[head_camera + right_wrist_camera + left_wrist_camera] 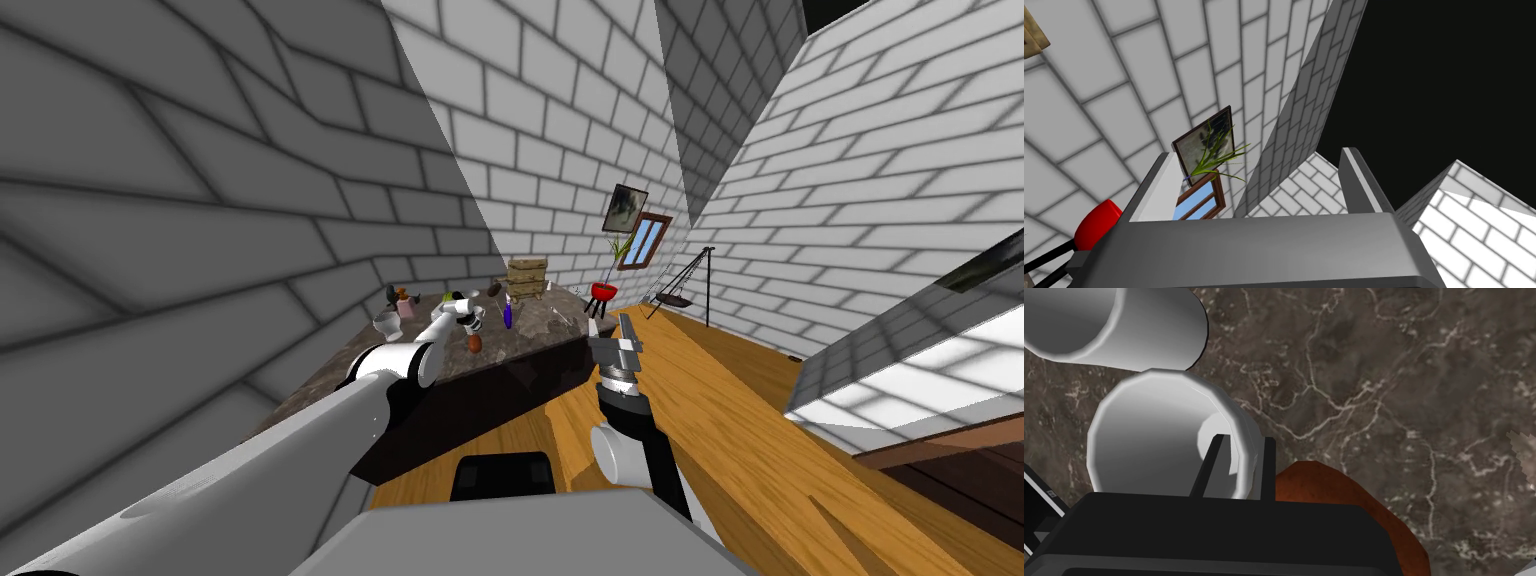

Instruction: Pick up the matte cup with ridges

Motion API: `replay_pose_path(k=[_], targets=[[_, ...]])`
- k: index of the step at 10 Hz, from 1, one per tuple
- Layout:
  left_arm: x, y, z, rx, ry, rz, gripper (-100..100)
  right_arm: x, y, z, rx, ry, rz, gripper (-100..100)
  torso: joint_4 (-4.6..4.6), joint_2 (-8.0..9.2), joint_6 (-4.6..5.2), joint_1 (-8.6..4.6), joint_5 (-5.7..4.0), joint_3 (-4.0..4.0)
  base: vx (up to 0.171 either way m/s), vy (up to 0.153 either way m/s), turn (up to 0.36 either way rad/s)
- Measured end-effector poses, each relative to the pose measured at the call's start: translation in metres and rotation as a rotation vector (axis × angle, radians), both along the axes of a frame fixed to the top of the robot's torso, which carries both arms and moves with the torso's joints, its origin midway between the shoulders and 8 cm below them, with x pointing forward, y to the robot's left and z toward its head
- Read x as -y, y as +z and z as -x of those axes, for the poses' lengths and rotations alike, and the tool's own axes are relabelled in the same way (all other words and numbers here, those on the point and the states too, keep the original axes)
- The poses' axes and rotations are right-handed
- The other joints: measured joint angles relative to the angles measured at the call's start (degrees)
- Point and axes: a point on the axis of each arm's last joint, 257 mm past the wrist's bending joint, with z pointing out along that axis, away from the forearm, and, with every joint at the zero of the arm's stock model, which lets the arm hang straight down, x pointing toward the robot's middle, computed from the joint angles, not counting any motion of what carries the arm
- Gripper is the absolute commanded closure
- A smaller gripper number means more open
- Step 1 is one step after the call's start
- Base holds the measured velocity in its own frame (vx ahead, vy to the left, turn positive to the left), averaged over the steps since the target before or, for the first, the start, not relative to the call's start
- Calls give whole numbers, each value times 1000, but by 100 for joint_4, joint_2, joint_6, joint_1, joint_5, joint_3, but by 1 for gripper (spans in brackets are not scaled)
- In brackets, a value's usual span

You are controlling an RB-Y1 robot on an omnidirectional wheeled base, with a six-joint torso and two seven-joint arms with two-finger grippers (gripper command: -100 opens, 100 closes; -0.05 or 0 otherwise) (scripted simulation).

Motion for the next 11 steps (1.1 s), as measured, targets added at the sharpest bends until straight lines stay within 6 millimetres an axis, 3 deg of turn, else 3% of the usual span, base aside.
replay_pose_path(k=[11], targets=[[37, 10, 4, -4, -191, 0, 100, 0, 0, 0, 0, 0, 0, 0, 5, 16, 9, 6, 1, 10, 15, -77, 178]])
